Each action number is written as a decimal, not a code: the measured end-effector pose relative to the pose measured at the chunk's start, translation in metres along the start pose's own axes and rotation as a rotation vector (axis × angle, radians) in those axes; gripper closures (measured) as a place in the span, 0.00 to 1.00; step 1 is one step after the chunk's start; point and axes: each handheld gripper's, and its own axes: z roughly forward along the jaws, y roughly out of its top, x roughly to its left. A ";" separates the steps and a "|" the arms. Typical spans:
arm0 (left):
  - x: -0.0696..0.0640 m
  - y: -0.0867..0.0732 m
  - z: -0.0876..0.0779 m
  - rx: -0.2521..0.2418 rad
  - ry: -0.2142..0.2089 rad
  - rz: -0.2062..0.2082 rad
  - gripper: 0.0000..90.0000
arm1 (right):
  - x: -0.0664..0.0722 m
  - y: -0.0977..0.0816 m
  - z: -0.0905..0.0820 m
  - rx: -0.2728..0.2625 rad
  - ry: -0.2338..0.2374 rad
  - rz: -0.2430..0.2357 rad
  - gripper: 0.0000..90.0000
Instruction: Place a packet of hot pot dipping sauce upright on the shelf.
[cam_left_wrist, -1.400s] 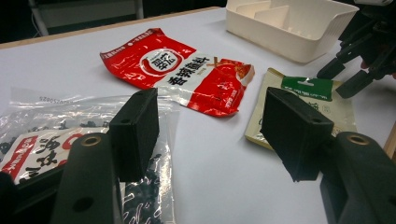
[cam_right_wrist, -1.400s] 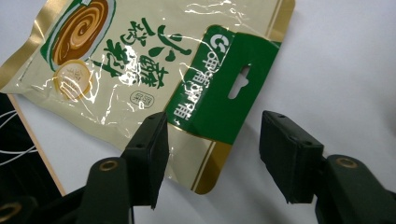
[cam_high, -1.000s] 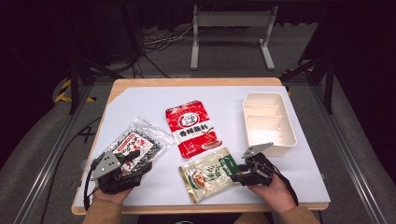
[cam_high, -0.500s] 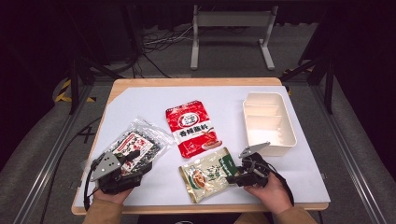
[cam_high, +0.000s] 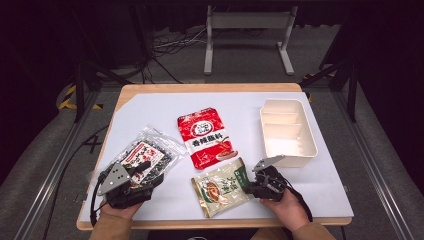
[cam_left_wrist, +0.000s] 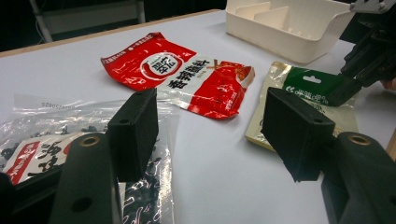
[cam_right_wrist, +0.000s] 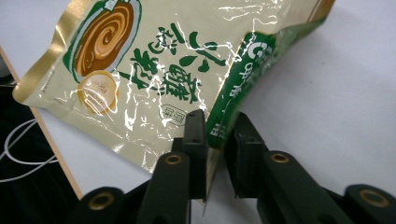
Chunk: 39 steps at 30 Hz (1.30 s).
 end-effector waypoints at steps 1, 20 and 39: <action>0.000 0.000 0.000 0.000 -0.001 -0.001 0.41 | 0.000 0.000 0.000 0.002 0.007 0.009 0.92; 0.001 0.000 0.000 -0.001 0.004 0.001 0.41 | -0.001 0.006 -0.016 -0.081 0.054 0.050 1.00; 0.002 -0.001 -0.001 0.003 0.011 -0.003 0.41 | 0.014 0.026 -0.059 -0.165 0.024 -0.016 1.00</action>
